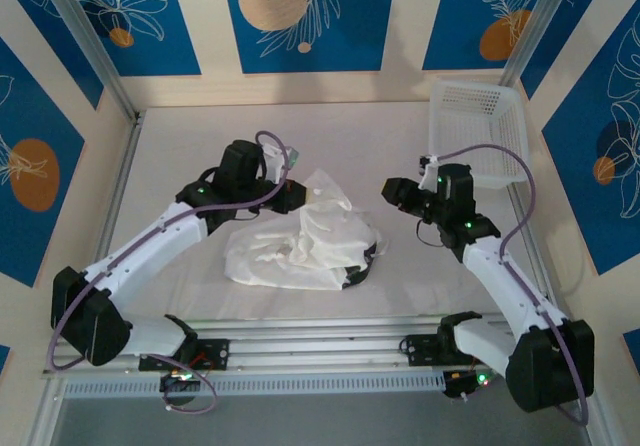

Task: Fold the inside-out t-shirt

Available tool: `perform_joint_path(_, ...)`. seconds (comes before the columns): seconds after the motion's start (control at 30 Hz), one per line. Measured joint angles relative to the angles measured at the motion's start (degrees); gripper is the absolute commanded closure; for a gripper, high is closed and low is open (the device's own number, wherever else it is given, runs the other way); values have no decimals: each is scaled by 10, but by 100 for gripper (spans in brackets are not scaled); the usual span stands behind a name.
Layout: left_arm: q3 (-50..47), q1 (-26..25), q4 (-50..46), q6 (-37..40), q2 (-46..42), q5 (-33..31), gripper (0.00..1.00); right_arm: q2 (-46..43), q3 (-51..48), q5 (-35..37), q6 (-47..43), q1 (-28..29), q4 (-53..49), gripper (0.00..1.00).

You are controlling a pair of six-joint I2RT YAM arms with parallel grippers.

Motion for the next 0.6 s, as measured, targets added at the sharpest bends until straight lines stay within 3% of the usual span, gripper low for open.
perform_joint_path(0.27,-32,-39,9,27,1,-12,85,-40,-35,1,-12,2,27,54)
perform_joint_path(0.43,-58,-135,14,62,-6,-50,50,-28,-39,0,-14,5,42,54)
perform_joint_path(0.6,-136,-140,38,73,-106,-121,42,-23,-39,-11,-42,17,44,55)
